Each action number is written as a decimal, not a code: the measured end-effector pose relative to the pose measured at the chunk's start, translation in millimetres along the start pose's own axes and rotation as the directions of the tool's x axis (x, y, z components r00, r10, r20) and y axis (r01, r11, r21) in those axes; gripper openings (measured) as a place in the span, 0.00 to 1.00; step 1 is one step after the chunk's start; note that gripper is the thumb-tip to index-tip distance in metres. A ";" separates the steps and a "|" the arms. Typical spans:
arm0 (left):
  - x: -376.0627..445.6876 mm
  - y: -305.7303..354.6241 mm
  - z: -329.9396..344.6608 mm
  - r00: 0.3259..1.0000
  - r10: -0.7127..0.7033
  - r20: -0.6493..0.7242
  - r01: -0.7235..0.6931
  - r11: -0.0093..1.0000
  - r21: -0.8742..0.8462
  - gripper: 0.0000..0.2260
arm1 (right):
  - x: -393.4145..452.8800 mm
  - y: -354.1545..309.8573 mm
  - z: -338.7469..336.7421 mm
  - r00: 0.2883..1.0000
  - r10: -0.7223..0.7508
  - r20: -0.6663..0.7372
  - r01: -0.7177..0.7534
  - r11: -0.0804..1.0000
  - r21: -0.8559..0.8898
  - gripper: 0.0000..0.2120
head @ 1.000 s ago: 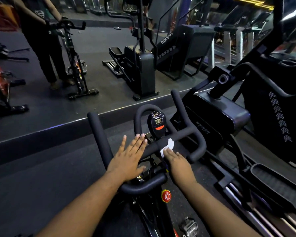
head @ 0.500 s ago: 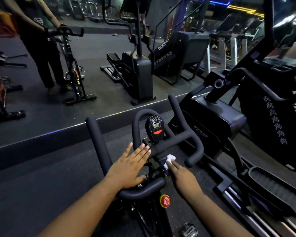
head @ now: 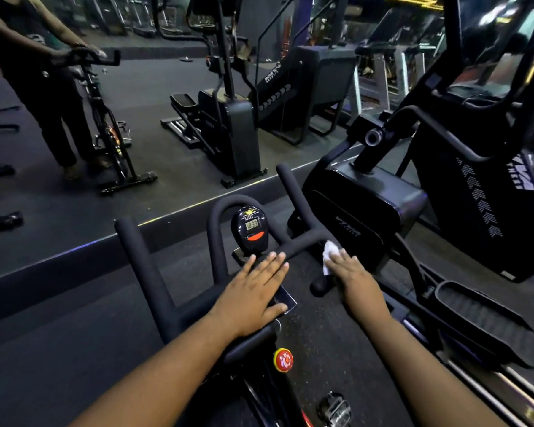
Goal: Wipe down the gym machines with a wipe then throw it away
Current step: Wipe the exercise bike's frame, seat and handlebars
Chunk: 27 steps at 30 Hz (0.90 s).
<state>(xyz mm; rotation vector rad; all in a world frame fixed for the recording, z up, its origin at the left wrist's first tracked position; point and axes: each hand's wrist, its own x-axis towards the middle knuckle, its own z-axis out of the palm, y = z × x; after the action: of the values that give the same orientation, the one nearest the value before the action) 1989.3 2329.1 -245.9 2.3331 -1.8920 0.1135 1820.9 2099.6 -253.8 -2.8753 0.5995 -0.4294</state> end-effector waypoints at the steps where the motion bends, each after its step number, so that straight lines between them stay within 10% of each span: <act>1: 8.7 6.1 2.1 1.000 0.003 0.025 -0.003 1.000 0.016 0.37 | -1.0 4.8 3.8 0.998 0.043 0.051 -0.044 0.999 0.026 0.27; 5: 30.3 13.5 11.9 0.995 -0.061 0.079 0.057 0.997 0.046 0.43 | -14.9 -12.1 6.7 0.994 0.108 0.024 -0.110 0.982 0.156 0.30; 10: 44.7 12.7 17.8 0.987 -0.134 0.090 0.122 0.985 0.123 0.44 | -35.2 -30.6 8.9 0.976 -0.215 0.029 0.203 0.954 0.222 0.28; 14: 53.5 18.6 21.9 0.978 -0.197 0.069 0.189 0.976 0.105 0.46 | 16.8 -7.3 -16.7 0.988 -0.002 -0.156 0.066 0.909 0.411 0.26; 27: 46.3 16.8 30.8 0.975 -0.210 0.066 0.206 0.977 0.060 0.46 | 98.2 -18.5 12.4 0.980 0.064 0.188 -0.070 0.997 0.025 0.28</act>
<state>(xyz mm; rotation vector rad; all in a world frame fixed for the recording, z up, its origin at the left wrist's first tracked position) 1981.8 2276.2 -268.7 2.5877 -1.6798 0.0586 1917.7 2077.1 -237.4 -2.8126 0.6480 -0.1541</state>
